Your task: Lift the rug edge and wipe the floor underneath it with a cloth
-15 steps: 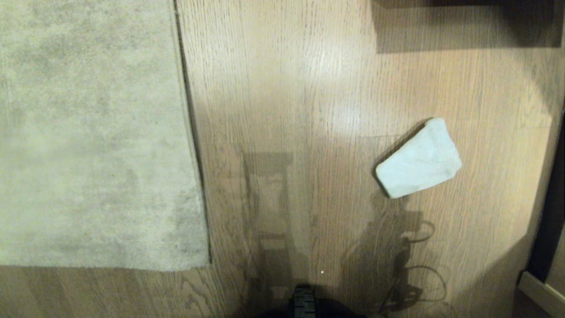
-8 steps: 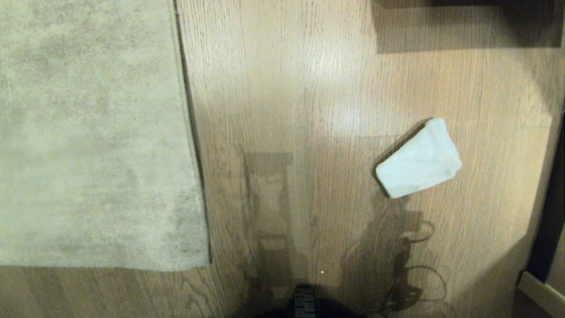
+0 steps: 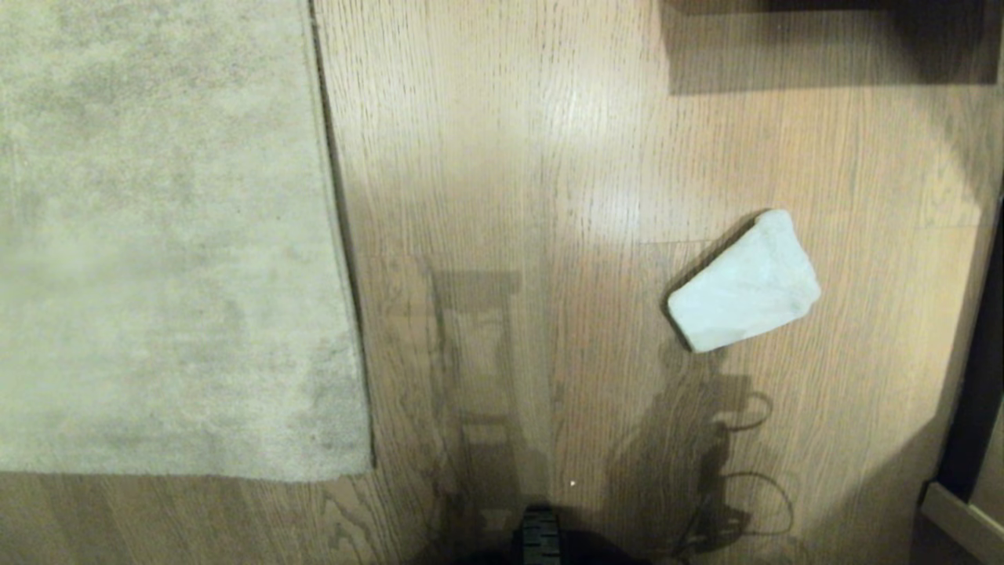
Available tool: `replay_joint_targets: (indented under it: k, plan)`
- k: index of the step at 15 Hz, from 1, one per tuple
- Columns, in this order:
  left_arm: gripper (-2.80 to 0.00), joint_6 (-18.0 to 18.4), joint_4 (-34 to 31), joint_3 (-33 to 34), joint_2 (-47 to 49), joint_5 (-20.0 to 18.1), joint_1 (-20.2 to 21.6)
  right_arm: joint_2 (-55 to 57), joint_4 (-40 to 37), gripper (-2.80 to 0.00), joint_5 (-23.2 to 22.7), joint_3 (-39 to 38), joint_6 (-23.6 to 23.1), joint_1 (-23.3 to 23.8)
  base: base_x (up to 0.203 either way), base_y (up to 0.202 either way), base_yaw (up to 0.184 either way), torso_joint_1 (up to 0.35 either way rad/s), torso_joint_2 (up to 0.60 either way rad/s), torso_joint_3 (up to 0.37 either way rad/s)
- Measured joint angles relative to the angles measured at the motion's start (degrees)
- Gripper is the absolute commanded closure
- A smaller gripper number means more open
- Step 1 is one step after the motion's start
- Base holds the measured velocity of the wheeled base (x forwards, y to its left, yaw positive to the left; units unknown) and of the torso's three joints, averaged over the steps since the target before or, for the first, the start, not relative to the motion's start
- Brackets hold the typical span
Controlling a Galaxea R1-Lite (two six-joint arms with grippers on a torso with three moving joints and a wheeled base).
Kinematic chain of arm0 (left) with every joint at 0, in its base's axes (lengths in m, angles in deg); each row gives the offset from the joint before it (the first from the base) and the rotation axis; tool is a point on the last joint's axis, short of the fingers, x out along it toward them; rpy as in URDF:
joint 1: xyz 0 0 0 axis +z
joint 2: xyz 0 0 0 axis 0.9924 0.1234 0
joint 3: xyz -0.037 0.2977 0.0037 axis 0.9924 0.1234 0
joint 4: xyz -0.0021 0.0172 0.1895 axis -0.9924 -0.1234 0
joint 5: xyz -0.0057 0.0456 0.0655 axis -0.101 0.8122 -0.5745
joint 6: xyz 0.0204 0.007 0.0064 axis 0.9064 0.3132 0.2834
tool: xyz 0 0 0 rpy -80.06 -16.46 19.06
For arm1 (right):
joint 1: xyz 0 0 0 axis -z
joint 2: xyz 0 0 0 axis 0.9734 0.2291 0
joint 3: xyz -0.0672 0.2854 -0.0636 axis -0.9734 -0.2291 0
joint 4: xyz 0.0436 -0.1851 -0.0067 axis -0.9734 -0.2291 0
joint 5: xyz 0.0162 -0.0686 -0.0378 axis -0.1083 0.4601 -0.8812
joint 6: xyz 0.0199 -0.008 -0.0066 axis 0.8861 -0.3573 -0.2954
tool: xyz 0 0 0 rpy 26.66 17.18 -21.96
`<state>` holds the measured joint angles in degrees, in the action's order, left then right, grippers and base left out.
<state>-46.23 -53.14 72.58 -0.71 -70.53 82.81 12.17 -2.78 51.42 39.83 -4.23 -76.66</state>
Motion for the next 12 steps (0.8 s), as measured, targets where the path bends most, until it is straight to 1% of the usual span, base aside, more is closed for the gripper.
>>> replay_joint_targets:
  k: [12]
  plan:
    - [0.0, 0.0, 0.0, 0.0, 0.0, 0.0, 0.0, 0.0, 0.0, 0.0, 0.0, 0.0, 0.0, 0.0, 0.0, 0.0, 0.0, 0.0, 0.0, 0.0]
